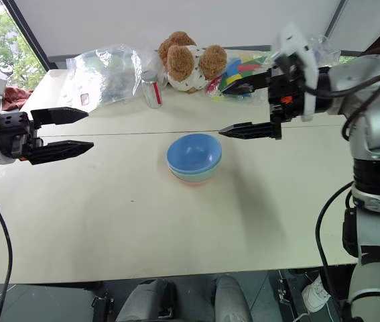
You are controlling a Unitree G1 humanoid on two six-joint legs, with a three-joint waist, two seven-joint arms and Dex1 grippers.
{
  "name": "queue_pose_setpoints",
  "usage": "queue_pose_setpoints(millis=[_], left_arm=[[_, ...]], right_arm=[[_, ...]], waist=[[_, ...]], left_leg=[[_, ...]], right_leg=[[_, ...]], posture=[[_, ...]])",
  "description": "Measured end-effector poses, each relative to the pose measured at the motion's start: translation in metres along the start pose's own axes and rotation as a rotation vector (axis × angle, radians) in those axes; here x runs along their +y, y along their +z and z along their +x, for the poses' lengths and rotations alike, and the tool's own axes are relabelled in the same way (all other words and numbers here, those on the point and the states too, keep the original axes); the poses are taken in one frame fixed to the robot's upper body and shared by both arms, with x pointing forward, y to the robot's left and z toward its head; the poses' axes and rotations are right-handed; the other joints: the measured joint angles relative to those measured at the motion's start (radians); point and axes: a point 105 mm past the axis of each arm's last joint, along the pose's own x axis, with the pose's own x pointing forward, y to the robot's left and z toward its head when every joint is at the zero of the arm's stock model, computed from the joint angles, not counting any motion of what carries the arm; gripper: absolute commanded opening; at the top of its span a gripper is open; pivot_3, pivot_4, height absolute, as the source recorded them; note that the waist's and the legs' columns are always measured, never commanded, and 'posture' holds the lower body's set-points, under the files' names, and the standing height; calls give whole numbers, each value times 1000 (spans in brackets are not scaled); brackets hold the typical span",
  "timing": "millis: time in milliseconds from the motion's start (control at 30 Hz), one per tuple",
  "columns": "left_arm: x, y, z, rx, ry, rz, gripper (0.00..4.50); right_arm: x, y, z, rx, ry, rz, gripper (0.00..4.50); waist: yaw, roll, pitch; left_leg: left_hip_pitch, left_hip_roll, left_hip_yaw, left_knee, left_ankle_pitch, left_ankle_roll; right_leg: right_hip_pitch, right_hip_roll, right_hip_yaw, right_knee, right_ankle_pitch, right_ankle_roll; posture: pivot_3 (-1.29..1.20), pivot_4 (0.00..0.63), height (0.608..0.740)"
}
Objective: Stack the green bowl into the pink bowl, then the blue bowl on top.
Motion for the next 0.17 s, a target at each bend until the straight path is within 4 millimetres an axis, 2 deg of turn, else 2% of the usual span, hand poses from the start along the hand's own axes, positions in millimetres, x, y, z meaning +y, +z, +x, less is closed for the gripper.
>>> queue_pose_setpoints(millis=[100,167], left_arm=[[-2,-4,-8,31,28,-11,4500],[-3,-3,-9,25,30,-9,4500]], right_arm=[[9,-26,-28,48,-88,161,4460],[13,-33,-30,57,-94,193,4460]], waist=[[3,0,0],[0,0,0]], left_leg=[[0,0,0,-1,-1,2],[0,0,0,-2,-2,4]], right_leg=[[1,-1,0,-3,0,0],[1,-1,0,-4,0,0]], posture=[[0,150,740],[0,150,740]])
